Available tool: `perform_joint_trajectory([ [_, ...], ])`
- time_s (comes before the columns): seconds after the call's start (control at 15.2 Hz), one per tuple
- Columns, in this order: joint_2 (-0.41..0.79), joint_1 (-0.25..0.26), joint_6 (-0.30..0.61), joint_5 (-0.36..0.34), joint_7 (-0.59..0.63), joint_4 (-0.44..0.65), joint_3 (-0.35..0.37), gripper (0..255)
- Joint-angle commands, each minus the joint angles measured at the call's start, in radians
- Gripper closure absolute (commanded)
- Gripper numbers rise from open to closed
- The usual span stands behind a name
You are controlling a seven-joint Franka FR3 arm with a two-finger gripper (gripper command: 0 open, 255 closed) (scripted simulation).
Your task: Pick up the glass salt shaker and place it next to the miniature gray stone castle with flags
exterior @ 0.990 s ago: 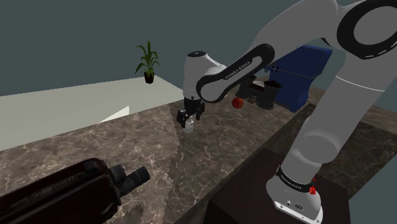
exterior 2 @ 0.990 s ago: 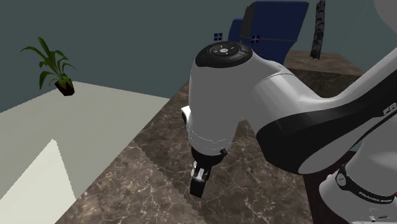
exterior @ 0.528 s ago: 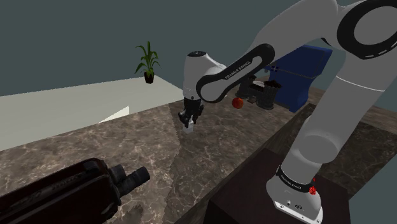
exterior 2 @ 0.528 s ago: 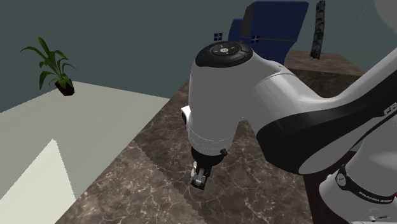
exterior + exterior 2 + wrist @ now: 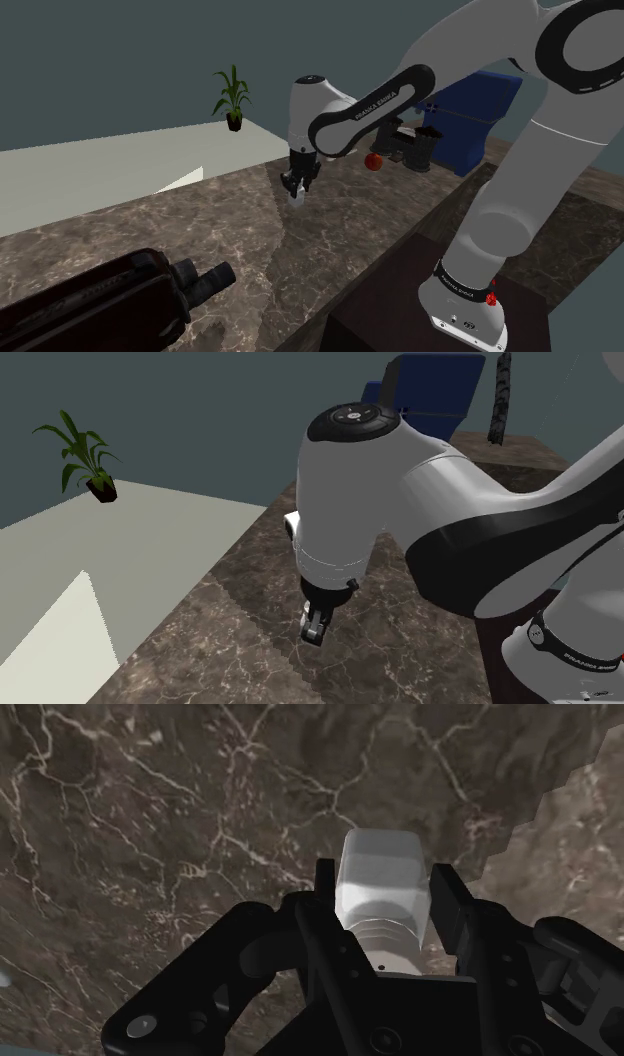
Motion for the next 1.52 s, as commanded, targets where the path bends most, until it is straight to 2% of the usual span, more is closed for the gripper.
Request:
perform_joint_trajectory([
  [0.0, -0.015, 0.001, -0.025, 0.010, -0.009, 0.010, -0.001, 255],
  [1.45, -0.151, 0.011, -0.324, 0.076, -0.086, 0.184, -0.017, 255],
])
